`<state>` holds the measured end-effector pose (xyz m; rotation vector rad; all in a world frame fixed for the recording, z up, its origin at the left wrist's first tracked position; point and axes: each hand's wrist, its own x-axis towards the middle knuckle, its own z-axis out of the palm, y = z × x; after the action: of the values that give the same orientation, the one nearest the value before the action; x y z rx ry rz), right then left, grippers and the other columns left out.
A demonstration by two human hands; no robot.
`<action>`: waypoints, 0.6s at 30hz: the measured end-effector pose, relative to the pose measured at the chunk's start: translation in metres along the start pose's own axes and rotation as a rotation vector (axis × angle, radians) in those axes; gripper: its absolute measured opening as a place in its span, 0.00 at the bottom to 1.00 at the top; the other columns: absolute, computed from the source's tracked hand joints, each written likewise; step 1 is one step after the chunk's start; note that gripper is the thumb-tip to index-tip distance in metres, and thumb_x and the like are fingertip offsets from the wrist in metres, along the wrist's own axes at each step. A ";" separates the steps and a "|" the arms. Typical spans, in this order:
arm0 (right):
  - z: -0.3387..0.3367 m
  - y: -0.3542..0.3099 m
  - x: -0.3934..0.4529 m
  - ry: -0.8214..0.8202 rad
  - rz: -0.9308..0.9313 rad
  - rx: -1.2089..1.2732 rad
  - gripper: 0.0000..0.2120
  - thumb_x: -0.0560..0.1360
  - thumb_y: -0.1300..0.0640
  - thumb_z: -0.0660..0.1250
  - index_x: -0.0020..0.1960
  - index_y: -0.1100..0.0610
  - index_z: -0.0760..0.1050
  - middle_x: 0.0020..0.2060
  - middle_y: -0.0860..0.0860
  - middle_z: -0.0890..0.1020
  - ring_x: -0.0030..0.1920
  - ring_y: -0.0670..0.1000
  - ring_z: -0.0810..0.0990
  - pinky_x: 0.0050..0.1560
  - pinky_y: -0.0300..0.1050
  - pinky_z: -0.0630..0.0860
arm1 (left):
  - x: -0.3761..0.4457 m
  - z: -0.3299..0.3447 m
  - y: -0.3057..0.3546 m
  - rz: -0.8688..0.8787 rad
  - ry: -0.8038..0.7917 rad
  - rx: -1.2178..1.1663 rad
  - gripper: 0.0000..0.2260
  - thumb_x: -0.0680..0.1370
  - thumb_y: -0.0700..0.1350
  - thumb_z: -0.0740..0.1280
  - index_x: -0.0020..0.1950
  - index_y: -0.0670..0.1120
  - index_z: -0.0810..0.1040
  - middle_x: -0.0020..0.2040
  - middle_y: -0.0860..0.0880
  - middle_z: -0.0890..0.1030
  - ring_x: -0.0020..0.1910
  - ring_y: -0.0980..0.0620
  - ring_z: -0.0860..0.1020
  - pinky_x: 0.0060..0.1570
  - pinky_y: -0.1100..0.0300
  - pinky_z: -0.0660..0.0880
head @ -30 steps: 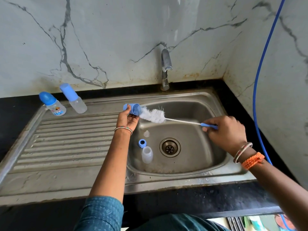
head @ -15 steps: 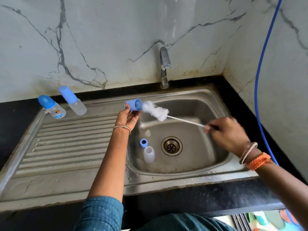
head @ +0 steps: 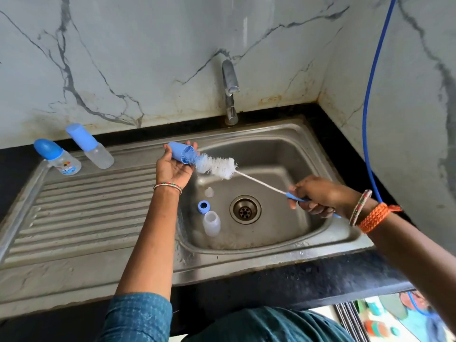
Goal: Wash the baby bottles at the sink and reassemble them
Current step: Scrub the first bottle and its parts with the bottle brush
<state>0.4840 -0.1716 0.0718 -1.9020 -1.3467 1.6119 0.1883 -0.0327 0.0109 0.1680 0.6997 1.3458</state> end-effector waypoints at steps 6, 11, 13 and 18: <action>0.005 -0.001 -0.001 0.598 -0.364 -0.660 0.04 0.75 0.53 0.67 0.46 0.49 0.80 0.41 0.49 0.83 0.44 0.54 0.80 0.43 0.46 0.76 | 0.002 -0.005 0.000 -0.006 0.149 0.106 0.21 0.78 0.57 0.62 0.56 0.39 0.72 0.53 0.40 0.76 0.53 0.43 0.76 0.60 0.49 0.72; 0.007 -0.008 0.004 0.578 -0.387 -0.490 0.06 0.75 0.57 0.67 0.47 0.54 0.82 0.34 0.51 0.83 0.35 0.47 0.80 0.33 0.39 0.74 | 0.000 -0.011 -0.002 -0.001 0.200 0.029 0.16 0.80 0.53 0.61 0.50 0.39 0.72 0.58 0.41 0.75 0.66 0.45 0.72 0.57 0.50 0.72; 0.006 -0.010 0.004 0.200 -0.171 -0.136 0.11 0.79 0.56 0.62 0.46 0.60 0.80 0.22 0.49 0.76 0.19 0.43 0.68 0.20 0.34 0.64 | -0.001 -0.011 0.000 0.021 0.172 0.015 0.15 0.81 0.52 0.59 0.50 0.39 0.73 0.66 0.41 0.73 0.67 0.44 0.71 0.61 0.47 0.69; 0.013 -0.006 0.007 0.419 -0.308 -0.438 0.07 0.76 0.53 0.67 0.53 0.52 0.71 0.32 0.47 0.83 0.36 0.46 0.80 0.38 0.43 0.74 | 0.000 -0.006 0.004 0.080 0.183 -0.014 0.12 0.83 0.47 0.55 0.48 0.41 0.73 0.70 0.42 0.71 0.68 0.43 0.70 0.64 0.47 0.67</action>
<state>0.4691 -0.1666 0.0680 -1.9828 -1.7825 0.7599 0.1815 -0.0334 0.0087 0.0624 0.8449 1.4545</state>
